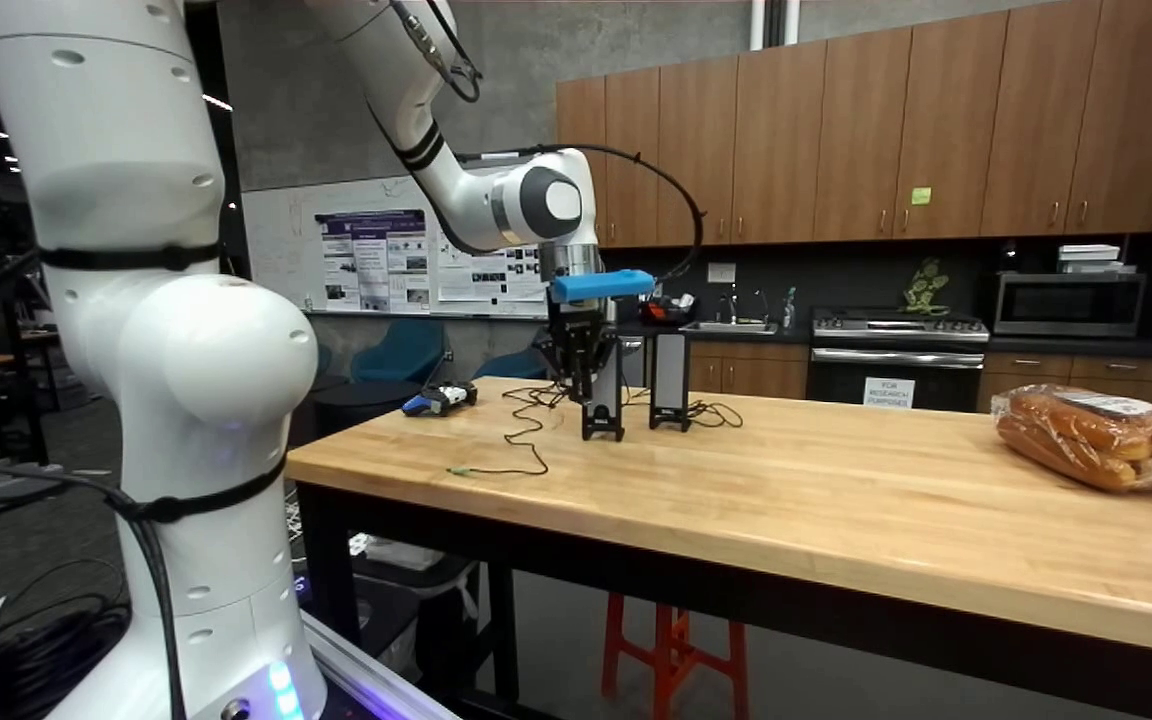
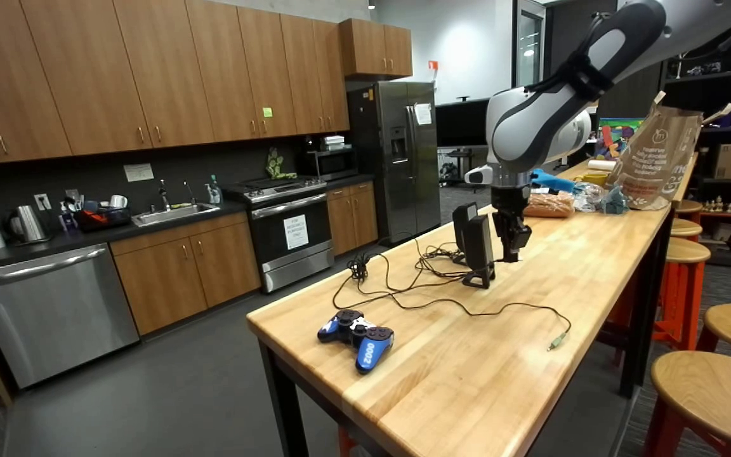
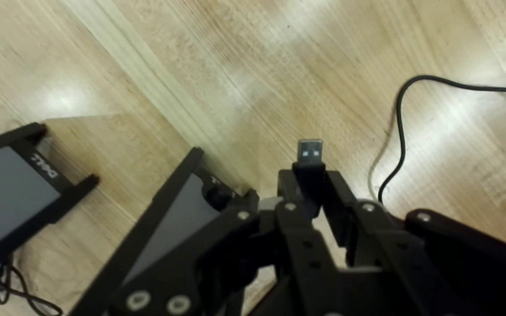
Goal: Move the usb and the aux jack and place them in front of the speaker on the left
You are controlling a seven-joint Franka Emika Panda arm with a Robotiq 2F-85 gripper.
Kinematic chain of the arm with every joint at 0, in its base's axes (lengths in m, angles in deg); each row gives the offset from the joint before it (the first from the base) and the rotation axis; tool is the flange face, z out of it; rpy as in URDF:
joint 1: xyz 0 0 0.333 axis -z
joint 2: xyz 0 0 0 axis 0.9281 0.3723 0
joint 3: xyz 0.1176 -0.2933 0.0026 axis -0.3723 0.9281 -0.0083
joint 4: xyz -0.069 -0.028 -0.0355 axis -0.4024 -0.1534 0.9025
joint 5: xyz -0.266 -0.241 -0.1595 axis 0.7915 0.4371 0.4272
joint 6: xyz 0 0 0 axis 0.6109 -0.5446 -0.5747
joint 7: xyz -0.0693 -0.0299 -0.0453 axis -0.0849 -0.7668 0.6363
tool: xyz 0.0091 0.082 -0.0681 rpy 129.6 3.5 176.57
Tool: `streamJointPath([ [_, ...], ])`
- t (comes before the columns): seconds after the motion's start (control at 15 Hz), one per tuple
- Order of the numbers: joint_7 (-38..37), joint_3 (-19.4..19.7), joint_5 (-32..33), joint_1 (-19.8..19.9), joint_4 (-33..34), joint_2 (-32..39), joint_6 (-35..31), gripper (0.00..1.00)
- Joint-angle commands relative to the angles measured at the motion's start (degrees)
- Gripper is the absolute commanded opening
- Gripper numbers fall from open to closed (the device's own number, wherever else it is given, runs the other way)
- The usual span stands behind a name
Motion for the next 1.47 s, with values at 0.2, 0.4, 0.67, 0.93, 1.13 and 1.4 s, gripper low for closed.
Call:
streamJointPath([
  [0.2,-1.86,2.04,3.00,2.57,2.16,0.22,1.35,0.05],
  [0.4,-2.24,2.42,2.86,3.01,2.41,0.52,1.50,0.45],
  [0.67,-3.10,2.22,2.87,2.80,1.61,0.24,1.50,0.68],
  [0.93,-2.61,1.69,2.13,2.08,-1.50,-1.29,1.08,0.95],
  [1.13,-1.22,1.30,0.89,1.39,-4.86,-2.65,0.73,1.00],
  [1.4,5.91,1.30,-0.98,-0.30,-9.48,-5.32,0.67,1.00],
])
